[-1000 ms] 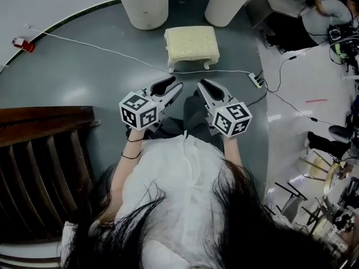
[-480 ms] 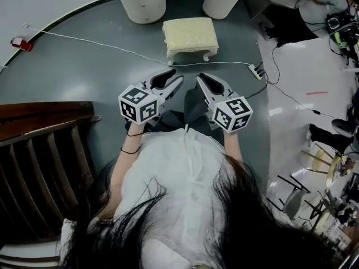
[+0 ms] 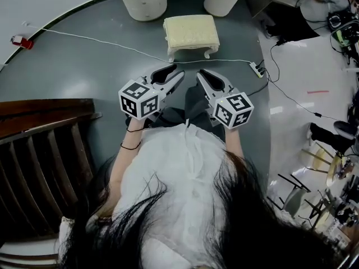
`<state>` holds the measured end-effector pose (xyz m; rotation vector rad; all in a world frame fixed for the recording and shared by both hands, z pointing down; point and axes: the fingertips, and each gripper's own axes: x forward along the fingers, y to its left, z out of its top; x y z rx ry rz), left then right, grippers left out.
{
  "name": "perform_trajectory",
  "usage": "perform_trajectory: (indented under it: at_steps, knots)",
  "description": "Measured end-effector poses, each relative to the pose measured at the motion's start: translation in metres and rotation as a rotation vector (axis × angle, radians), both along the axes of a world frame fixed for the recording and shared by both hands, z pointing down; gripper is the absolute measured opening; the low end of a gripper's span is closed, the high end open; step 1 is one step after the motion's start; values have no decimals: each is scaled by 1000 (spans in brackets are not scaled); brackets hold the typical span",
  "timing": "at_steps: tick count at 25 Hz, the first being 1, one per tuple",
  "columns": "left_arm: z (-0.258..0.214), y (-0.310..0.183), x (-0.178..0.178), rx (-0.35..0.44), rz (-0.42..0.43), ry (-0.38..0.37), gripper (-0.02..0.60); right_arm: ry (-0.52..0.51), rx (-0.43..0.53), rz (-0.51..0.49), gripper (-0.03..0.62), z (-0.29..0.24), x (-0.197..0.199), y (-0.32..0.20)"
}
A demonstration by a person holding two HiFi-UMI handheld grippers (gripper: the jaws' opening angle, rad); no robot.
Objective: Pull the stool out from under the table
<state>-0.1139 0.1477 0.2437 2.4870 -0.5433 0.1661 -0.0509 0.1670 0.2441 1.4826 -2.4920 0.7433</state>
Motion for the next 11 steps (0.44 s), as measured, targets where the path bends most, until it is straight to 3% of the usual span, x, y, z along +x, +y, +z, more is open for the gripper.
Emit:
perform_trajectory:
  at_steps: [11]
  knots:
    - [-2,-4,-4,6,-6,-5,155,2,-3,0,60,1,0,0]
